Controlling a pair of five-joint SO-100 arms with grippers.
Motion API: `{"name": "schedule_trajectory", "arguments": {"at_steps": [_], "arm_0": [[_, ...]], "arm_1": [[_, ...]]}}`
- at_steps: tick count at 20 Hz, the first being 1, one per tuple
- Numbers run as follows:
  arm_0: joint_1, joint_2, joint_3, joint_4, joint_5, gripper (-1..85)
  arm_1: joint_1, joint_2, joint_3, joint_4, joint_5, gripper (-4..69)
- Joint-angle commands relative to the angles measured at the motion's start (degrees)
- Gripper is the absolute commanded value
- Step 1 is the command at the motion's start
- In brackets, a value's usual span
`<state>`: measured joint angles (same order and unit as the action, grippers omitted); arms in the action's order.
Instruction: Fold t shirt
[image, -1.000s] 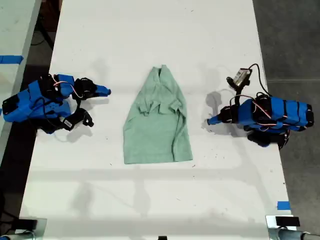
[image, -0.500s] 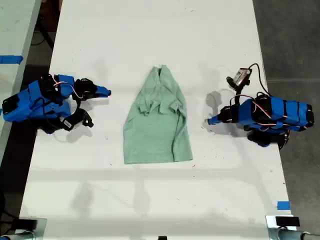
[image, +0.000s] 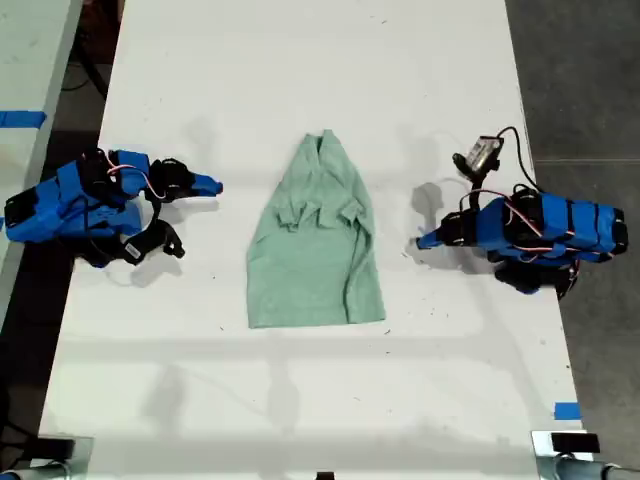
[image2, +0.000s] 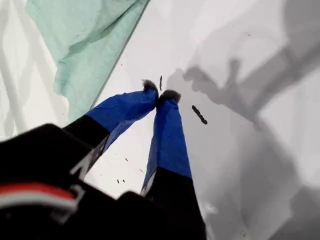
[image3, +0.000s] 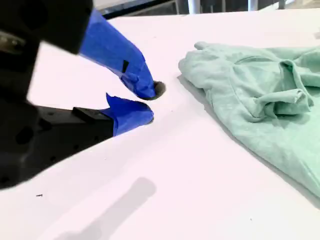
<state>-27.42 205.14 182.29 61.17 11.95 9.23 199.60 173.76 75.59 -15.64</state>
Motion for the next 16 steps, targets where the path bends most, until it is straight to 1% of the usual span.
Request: {"name": "schedule_trajectory", "arguments": {"at_steps": [1,6,16], "arm_0": [[3.52,0.35,1.14,0.0,0.26,3.9],[7.12,0.35,1.14,0.0,0.26,3.9],[7.47,0.35,1.14,0.0,0.26,3.9]], "arm_1": [[-0.53,0.7,4.57,0.09,-0.53,2.8],[-0.18,0.7,4.57,0.09,-0.53,2.8],[-0.44,0.7,4.57,0.09,-0.62,2.7]]}}
